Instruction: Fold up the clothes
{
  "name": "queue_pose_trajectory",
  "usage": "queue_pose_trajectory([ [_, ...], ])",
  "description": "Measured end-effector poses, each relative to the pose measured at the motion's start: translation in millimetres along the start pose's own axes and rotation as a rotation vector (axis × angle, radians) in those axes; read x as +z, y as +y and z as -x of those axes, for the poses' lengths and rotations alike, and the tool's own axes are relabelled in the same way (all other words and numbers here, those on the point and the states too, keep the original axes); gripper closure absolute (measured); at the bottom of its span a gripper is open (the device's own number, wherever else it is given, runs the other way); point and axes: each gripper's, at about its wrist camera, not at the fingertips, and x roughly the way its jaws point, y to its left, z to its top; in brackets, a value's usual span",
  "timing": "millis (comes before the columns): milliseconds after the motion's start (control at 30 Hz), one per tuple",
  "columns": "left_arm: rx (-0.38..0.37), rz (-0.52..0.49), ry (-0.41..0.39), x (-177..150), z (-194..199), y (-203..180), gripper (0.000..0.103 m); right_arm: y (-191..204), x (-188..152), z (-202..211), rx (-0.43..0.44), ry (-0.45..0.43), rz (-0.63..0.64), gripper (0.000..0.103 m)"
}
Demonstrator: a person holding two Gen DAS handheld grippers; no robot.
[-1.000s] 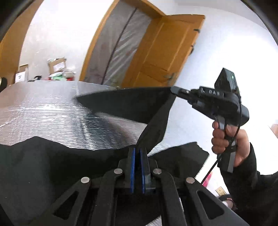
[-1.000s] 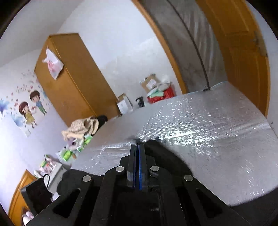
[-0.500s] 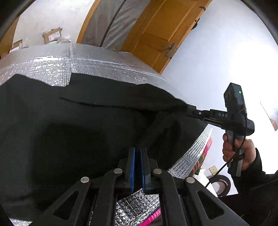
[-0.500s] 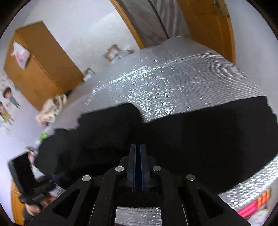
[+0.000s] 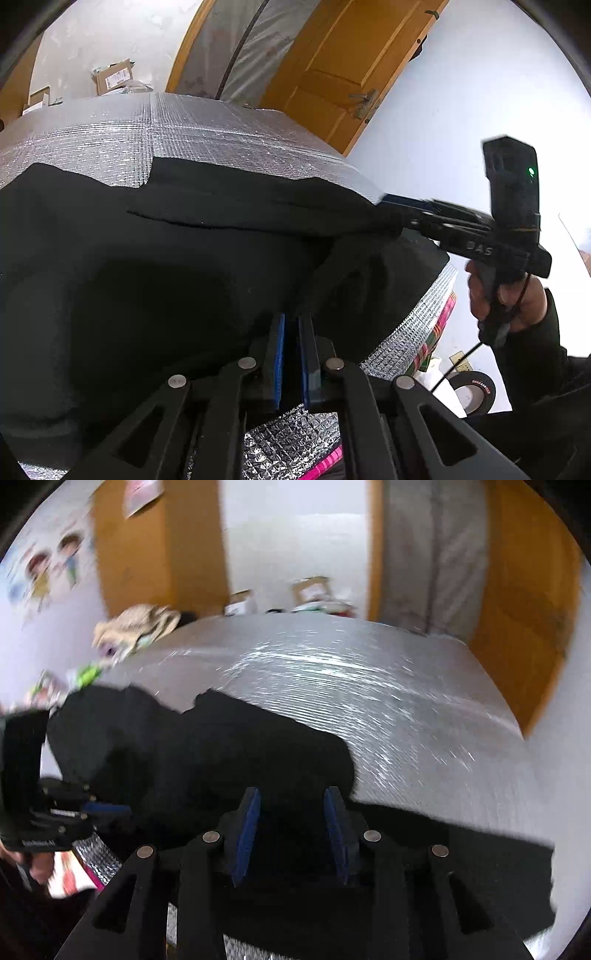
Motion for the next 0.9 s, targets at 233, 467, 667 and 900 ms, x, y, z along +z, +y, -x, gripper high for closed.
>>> queue_pose_trajectory([
  [233,0.030,-0.008,-0.013,-4.4,6.6,-1.8,0.097,37.7,13.9,-46.1,0.116,0.086,0.176,0.065],
  [467,0.081,-0.018,-0.023,-6.9,12.4,-1.3,0.097,48.2,11.9,-76.3,0.158,0.158,0.219,0.075],
  [667,0.082,-0.019,-0.011,-6.9,8.8,-1.2,0.097,35.2,15.8,-59.9,0.152,0.095,0.148,0.099],
  [900,0.074,-0.029,-0.010,-5.6,10.0,-2.1,0.097,-14.8,3.9,4.3,0.092,-0.075,-0.101,0.099],
])
